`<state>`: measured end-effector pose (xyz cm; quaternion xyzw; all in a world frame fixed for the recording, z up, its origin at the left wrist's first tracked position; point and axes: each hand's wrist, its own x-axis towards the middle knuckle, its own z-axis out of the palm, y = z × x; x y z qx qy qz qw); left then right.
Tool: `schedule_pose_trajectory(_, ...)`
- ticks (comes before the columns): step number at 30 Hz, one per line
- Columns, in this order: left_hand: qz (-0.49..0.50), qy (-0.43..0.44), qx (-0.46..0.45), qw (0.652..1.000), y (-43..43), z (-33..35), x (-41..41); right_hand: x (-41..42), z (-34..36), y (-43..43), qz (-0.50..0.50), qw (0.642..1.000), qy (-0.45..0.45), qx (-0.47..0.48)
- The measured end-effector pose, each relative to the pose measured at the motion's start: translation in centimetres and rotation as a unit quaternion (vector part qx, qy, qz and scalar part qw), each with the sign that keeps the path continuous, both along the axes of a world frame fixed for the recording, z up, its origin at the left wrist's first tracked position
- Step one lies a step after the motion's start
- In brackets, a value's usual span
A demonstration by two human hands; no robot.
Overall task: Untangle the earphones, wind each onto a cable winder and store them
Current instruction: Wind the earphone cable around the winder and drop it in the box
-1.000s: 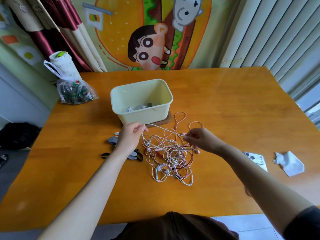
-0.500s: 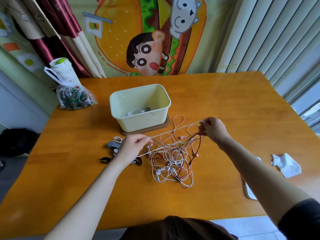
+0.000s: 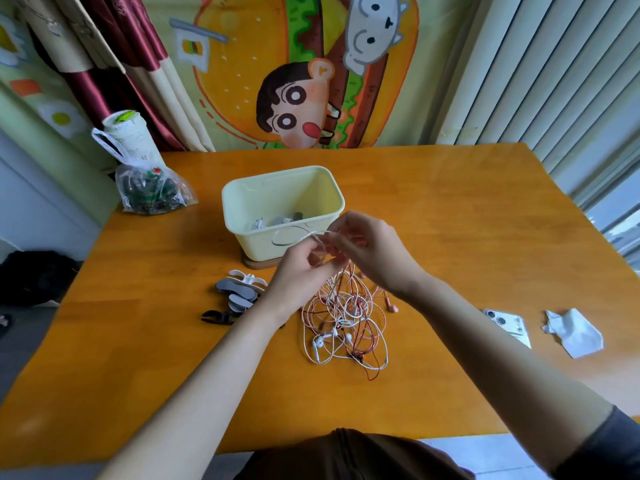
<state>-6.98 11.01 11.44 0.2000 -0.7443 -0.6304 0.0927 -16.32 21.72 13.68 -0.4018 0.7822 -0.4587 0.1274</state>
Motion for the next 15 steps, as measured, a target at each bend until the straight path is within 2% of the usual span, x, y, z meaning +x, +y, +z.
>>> schedule_pose_trajectory(4, 0.022, 0.007, -0.029, 0.999, 0.6, -0.3, -0.1, 0.1, -0.4, 0.1, -0.032, 0.999, -0.009, -0.020)
schedule_pose_trajectory(11, 0.046, 0.011, -0.002, 0.999, 0.4, -0.5, 0.3, 0.0, -1.8, 0.5, -0.044, 0.998, -0.042, -0.020)
schedule_pose_trajectory(15, 0.045, 0.004, 0.013, 0.999, 0.4, -0.9, 0.3, 0.3, -1.8, 0.2, -0.056, 0.998, -0.032, -0.015)
